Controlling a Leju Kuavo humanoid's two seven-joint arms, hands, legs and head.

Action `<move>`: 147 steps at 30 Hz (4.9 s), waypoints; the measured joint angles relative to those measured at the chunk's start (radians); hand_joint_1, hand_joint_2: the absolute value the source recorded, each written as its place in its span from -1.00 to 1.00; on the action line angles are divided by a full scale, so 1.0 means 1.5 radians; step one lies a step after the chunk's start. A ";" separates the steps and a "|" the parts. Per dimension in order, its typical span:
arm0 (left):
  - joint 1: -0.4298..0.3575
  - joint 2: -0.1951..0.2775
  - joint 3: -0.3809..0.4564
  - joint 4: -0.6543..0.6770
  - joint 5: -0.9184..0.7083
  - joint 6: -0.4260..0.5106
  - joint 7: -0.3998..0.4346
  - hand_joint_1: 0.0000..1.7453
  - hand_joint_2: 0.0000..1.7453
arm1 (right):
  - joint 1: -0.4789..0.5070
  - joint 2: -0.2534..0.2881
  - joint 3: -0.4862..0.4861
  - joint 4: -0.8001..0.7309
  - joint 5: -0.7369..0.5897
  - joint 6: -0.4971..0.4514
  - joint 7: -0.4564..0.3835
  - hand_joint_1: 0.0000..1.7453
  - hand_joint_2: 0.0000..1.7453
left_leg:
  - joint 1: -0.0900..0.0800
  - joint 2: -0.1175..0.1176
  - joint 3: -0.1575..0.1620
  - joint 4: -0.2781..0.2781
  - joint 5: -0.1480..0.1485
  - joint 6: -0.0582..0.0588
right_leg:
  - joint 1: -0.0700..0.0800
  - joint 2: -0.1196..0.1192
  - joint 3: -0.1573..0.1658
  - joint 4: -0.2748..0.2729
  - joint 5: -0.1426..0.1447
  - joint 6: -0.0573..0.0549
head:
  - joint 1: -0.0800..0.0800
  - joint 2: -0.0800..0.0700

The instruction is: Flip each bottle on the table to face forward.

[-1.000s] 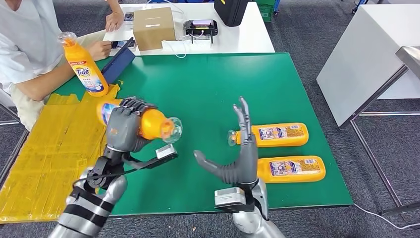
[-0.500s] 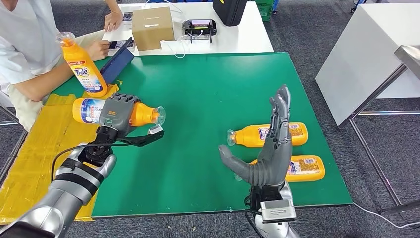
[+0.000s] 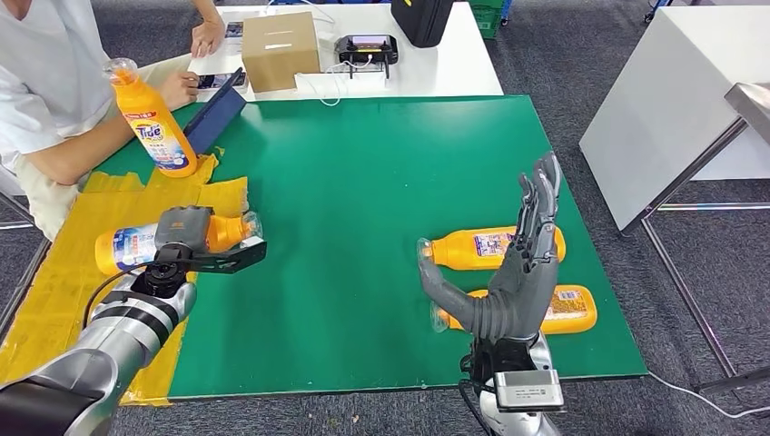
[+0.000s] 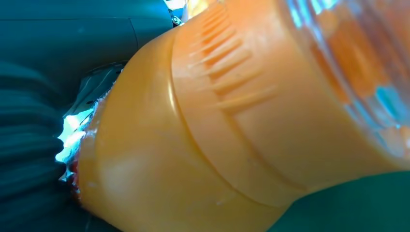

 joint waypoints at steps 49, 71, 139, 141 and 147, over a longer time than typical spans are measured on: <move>0.263 -0.082 0.222 -0.384 0.086 0.291 -0.281 -1.00 1.00 | -0.005 -0.042 -0.053 0.067 0.296 -0.035 0.166 -1.00 1.00 | -0.001 0.000 0.000 0.000 -0.001 0.001 | -0.001 0.000 0.000 -0.001 0.000 0.000 | 0.000 0.000; 0.440 -0.131 0.157 -0.666 0.551 0.172 -0.424 -1.00 1.00 | -0.172 -0.246 -0.128 0.373 0.516 0.268 0.280 -1.00 1.00 | -0.003 -0.004 -0.001 0.000 0.000 0.002 | -0.003 -0.002 0.001 -0.001 0.001 0.002 | 0.000 0.000; 0.421 -0.122 0.020 -0.599 0.692 0.102 -0.447 -1.00 1.00 | -0.350 -0.176 -0.117 0.908 0.521 0.011 0.335 1.00 1.00 | -0.003 -0.003 0.005 0.000 0.000 0.003 | -0.002 -0.002 0.007 -0.001 0.001 0.003 | 0.000 0.000; 0.428 -0.122 0.019 -0.609 0.685 0.094 -0.442 -1.00 1.00 | -0.323 -0.162 -0.145 0.844 0.513 -0.003 0.337 1.00 1.00 | -0.003 -0.003 0.005 0.000 0.000 0.003 | -0.002 -0.001 0.006 -0.001 0.001 0.003 | -0.001 0.000; 0.442 -0.122 0.019 -0.628 0.678 0.074 -0.439 -1.00 1.00 | -0.236 -0.119 -0.206 0.646 0.434 -0.070 0.263 1.00 1.00 | -0.002 -0.004 0.002 0.000 0.000 0.002 | -0.002 -0.004 0.004 -0.001 0.001 0.003 | -0.001 0.000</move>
